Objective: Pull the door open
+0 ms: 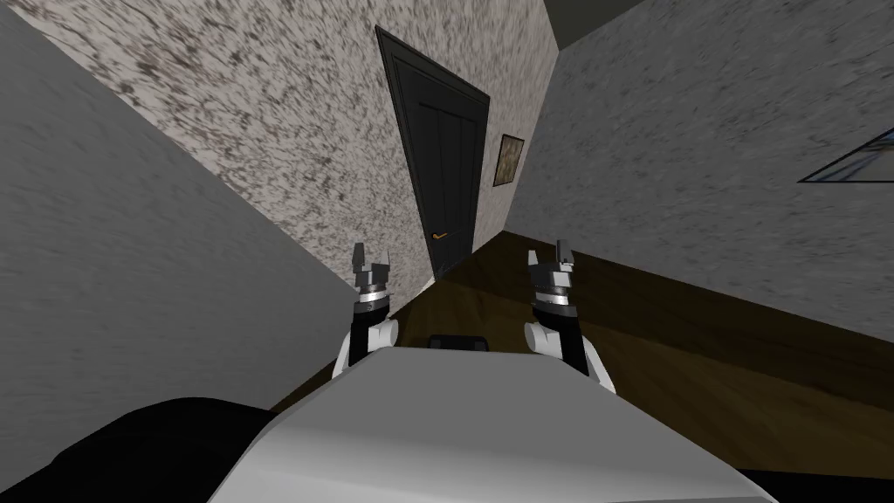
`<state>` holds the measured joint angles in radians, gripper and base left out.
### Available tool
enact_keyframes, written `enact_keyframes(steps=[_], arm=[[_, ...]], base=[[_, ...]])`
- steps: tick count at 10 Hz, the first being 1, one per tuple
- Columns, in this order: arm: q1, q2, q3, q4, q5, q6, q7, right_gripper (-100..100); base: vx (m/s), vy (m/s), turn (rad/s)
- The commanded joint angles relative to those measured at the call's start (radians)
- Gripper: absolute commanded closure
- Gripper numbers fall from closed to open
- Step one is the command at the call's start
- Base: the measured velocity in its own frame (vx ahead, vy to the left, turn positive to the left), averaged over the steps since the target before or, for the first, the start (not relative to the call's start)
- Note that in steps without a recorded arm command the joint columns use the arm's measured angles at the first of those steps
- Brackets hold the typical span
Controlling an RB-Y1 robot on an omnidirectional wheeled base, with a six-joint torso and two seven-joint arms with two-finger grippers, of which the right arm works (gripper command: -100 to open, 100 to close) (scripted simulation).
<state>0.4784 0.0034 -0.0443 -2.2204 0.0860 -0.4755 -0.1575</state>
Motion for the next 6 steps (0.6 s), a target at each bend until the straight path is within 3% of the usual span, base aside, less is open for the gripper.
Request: enact_keyframes(steps=[1,3,6], arm=[[-0.010,-0.007,0.001,0.028,-0.005,-0.006,0.001,-100],[-0.031,-0.021,0.004,0.084,-0.014,-0.019,0.003,-100],[-0.053,-0.033,0.007,0.144,-0.024,-0.032,0.005,-100]], base=[[0.029,0.004,0.073],[0.084,-0.010,0.181],[0.081,-0.018,0.112]])
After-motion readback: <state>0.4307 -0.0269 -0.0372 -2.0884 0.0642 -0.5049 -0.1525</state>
